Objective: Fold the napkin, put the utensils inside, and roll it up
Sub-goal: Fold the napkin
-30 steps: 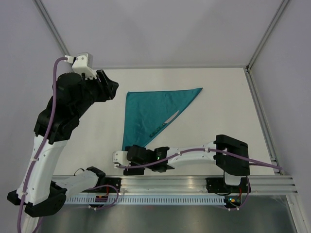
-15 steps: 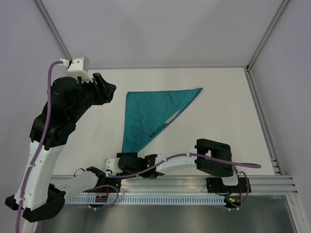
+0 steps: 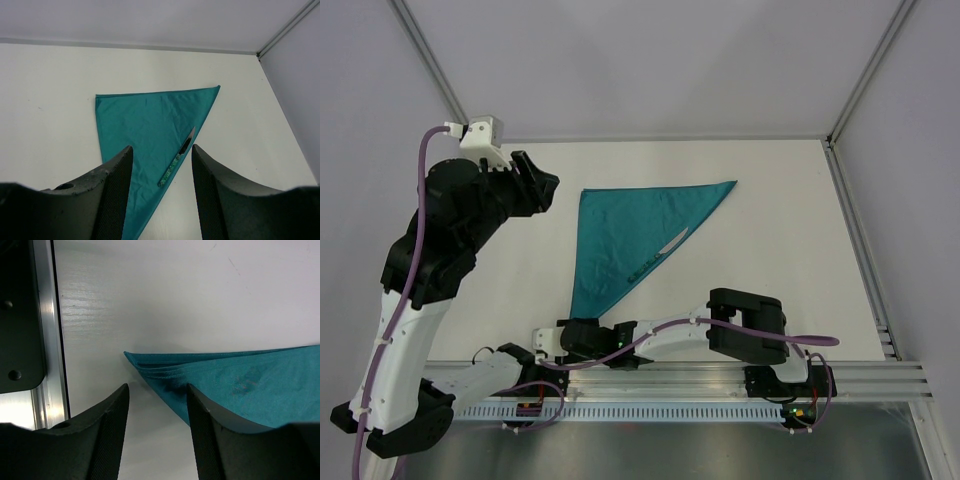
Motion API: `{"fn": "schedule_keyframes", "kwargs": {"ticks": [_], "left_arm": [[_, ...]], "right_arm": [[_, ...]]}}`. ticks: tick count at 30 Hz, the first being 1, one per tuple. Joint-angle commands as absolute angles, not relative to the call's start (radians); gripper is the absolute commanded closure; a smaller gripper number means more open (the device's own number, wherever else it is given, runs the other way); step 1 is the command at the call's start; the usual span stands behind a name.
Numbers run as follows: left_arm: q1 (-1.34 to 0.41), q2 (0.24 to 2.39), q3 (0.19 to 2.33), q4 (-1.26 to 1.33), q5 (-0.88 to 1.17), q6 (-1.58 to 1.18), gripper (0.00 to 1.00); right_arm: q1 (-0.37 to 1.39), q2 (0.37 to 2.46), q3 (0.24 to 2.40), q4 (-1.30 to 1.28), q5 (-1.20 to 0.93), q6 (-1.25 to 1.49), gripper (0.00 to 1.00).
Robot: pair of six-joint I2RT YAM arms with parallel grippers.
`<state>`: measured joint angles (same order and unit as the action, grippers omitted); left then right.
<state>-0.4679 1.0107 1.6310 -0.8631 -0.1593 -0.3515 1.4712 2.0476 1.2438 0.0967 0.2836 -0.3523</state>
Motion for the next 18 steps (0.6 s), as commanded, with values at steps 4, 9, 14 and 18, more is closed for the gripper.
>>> {"fn": "schedule_keyframes", "kwargs": {"ticks": [4, 9, 14, 18], "left_arm": [[-0.469, 0.994, 1.611, -0.867, -0.167, -0.339, 0.45], [-0.469, 0.999, 1.605, -0.865, -0.163, -0.334, 0.45], [-0.469, 1.003, 1.603, -0.864, -0.158, -0.325, 0.45], [-0.469, 1.011, 1.605, -0.862, -0.150, -0.322, 0.45]], "right_arm": [[1.480, 2.074, 1.275, 0.152, 0.325, -0.376, 0.49], [1.473, 2.079, 1.270, 0.160, 0.336, -0.380, 0.68], [1.459, 2.066, 1.275, 0.156, 0.339, -0.379, 0.80], [1.442, 2.049, 1.289, 0.134, 0.339, -0.364, 0.86]]}}
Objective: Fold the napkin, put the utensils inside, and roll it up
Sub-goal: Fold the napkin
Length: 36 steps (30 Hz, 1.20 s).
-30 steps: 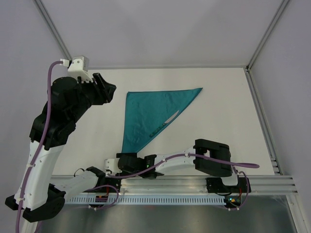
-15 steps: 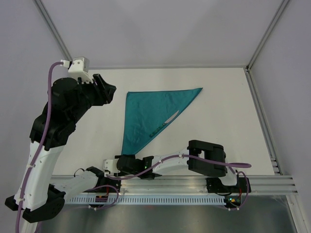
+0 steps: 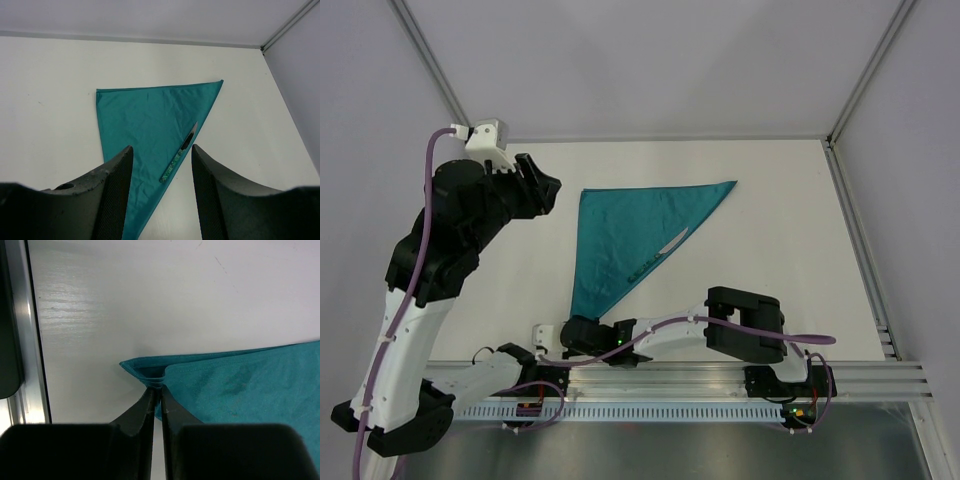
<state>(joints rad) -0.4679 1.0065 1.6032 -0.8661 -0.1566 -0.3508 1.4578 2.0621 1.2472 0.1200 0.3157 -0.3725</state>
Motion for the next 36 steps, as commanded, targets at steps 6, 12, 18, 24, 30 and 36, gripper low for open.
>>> {"fn": "schedule_keyframes", "kwargs": {"ticks": [6, 12, 18, 24, 30, 36], "left_arm": [[-0.469, 1.025, 1.603, -0.851, -0.135, -0.321, 0.45], [-0.469, 1.045, 1.601, -0.833, -0.121, -0.322, 0.45], [-0.468, 1.083, 1.597, -0.801, -0.095, -0.325, 0.45], [-0.469, 1.127, 1.591, -0.769, -0.068, -0.327, 0.45], [-0.469, 1.163, 1.557, -0.723, -0.032, -0.336, 0.45], [-0.469, 1.192, 1.529, -0.689, -0.005, -0.347, 0.45]], "right_arm": [[1.398, 1.997, 1.295, 0.094, 0.339, -0.316, 0.87], [1.307, 1.921, 1.282, 0.049, 0.334, -0.264, 0.89], [1.178, 1.847, 1.289, 0.003, 0.302, -0.189, 0.89], [1.056, 1.809, 1.243, -0.043, 0.294, -0.164, 0.91], [0.935, 1.775, 1.184, -0.067, 0.278, -0.163, 0.92], [0.807, 1.743, 1.131, -0.060, 0.230, -0.166, 0.93]]}}
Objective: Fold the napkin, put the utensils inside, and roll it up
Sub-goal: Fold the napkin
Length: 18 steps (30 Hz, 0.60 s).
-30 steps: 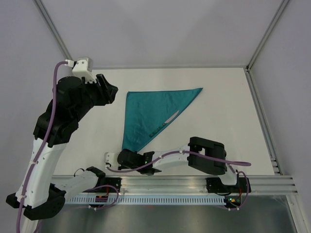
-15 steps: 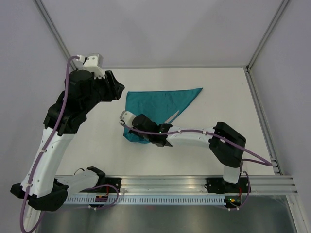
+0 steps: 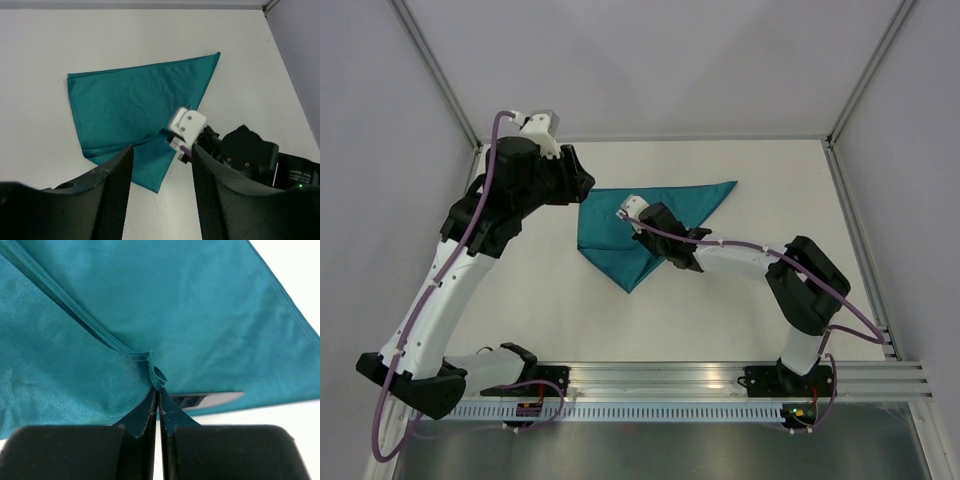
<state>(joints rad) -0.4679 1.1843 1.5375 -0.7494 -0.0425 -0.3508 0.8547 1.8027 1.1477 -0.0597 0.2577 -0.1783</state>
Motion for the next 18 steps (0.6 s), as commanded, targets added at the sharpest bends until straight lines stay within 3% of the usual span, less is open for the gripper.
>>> {"fn": "schedule_keyframes", "kwargs": {"ticks": [1, 18], "left_arm": [[-0.469, 1.195, 1.526, -0.686, -0.005, -0.345, 0.45], [-0.469, 1.262, 1.468, -0.623, 0.067, -0.354, 0.45]], "right_arm": [[0.795, 1.740, 1.114, -0.057, 0.226, -0.166, 0.93], [0.654, 1.740, 1.063, -0.049, 0.173, -0.135, 0.93]]}}
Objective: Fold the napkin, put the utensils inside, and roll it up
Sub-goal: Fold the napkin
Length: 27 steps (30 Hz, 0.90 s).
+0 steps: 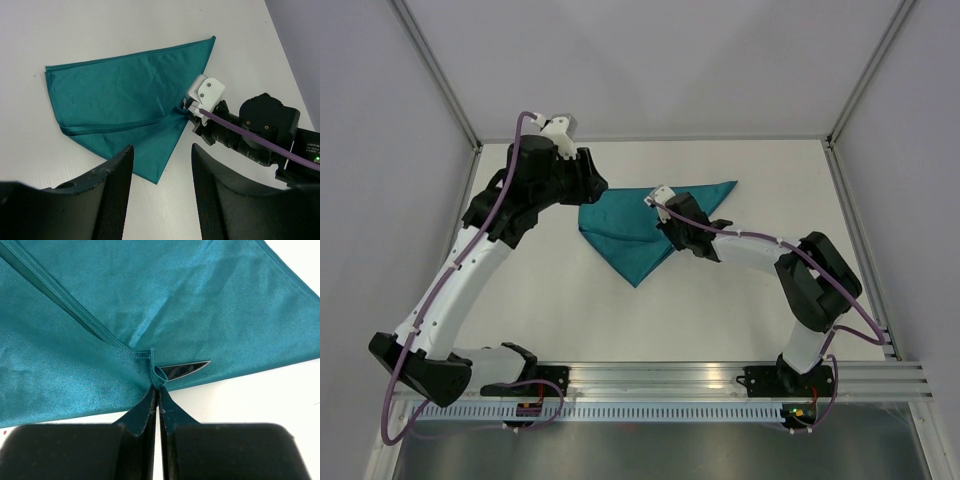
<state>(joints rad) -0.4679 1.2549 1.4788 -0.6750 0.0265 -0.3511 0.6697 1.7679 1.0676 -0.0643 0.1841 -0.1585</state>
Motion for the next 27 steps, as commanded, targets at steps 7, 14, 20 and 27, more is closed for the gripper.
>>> {"fn": "schedule_keyframes", "kwargs": {"ticks": [7, 14, 20, 27], "left_arm": [[-0.468, 1.282, 1.421, -0.588, 0.095, -0.362, 0.45], [-0.469, 1.304, 1.387, -0.566, 0.121, -0.364, 0.45], [-0.471, 1.321, 1.345, -0.539, 0.141, -0.364, 0.45], [-0.480, 1.364, 1.264, -0.477, 0.170, -0.383, 0.45]], "right_arm": [[0.626, 1.747, 1.058, -0.049, 0.152, -0.117, 0.92], [0.603, 1.767, 1.071, -0.077, 0.118, -0.100, 0.72], [0.578, 1.775, 1.115, -0.130, 0.120, -0.084, 0.46], [0.483, 1.789, 1.199, -0.208, 0.086, -0.078, 0.39]]}}
